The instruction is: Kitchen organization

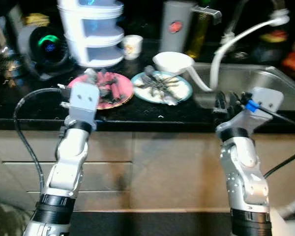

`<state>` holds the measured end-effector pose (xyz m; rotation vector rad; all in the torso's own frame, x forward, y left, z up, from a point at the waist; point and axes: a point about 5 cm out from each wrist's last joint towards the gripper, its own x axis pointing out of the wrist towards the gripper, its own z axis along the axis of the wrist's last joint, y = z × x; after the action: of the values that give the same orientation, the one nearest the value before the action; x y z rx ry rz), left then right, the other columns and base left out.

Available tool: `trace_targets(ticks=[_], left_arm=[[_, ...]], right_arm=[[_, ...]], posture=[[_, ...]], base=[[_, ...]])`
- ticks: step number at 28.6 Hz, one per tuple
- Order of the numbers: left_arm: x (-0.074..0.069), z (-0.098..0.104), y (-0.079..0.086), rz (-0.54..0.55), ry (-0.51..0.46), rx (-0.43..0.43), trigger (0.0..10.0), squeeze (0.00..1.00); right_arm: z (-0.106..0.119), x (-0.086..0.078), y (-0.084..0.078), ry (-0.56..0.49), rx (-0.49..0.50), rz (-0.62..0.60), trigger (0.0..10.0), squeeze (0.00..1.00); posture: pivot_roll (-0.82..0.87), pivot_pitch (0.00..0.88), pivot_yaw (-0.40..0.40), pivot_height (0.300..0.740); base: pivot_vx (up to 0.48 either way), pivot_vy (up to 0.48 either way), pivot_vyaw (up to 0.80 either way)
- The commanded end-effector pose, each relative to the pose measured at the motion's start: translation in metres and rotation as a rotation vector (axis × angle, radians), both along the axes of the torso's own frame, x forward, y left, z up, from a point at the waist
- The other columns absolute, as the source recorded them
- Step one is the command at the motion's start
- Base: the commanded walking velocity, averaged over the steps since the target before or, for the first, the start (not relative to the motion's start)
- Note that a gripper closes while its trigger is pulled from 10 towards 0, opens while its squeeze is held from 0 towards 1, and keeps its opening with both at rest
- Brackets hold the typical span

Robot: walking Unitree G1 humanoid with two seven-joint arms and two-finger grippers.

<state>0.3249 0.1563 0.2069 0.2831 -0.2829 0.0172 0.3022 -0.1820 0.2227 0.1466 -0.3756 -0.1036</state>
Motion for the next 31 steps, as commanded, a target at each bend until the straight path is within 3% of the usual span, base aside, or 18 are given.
trace_targets(ticks=[1,11,15,20,25,28,29,31], left_arm=[[-0.002,0.002,-0.006,-0.022,-0.026,0.024,10.0,0.0],[-0.003,0.005,-0.014,-0.07,-0.044,0.035,10.0,0.0],[-0.003,0.006,-0.016,-0.095,-0.044,0.032,10.0,0.0],[-0.003,0.012,-0.022,-0.179,-0.023,-0.009,10.0,0.0],[-0.004,0.022,-0.026,-0.258,-0.014,0.004,10.0,0.0],[-0.004,0.037,-0.024,-0.324,0.022,-0.009,10.0,0.0],[-0.005,0.05,-0.021,-0.397,0.054,0.03,10.0,0.0],[-0.009,0.061,-0.012,-0.498,0.096,0.233,10.0,0.0]], right_arm=[[0.001,-0.001,-0.006,-0.01,0.01,-0.026,10.0,0.0],[0.004,0.0,-0.01,-0.021,0.026,-0.043,10.0,0.0],[0.004,0.0,-0.01,-0.019,0.026,-0.05,10.0,0.0],[0.003,0.0,-0.015,-0.017,0.041,-0.083,10.0,0.0],[0.003,-0.001,-0.015,-0.019,0.047,-0.093,10.0,0.0],[0.004,-0.001,-0.015,-0.023,0.043,-0.095,10.0,0.0],[0.006,-0.001,-0.014,-0.03,0.037,-0.094,10.0,0.0],[0.008,-0.001,-0.013,-0.042,0.029,-0.089,10.0,0.0]], posture=[[0.03,0.0,-0.053,0.74],[0.03,0.0,-0.06,0.74],[0.03,0.0,-0.059,0.74],[0.03,0.0,-0.052,0.74],[0.03,0.0,-0.05,0.74],[0.04,0.0,-0.049,0.74],[0.04,0.0,-0.047,0.74],[0.05,0.0,-0.045,0.74]], base=[[0.364,0.0,0.61],[0.313,0.0,0.18],[0.0,0.0,0.0],[0.0,0.0,0.0],[0.0,0.0,0.0],[0.0,0.0,0.0],[0.0,0.0,0.0],[0.0,0.0,0.0]])
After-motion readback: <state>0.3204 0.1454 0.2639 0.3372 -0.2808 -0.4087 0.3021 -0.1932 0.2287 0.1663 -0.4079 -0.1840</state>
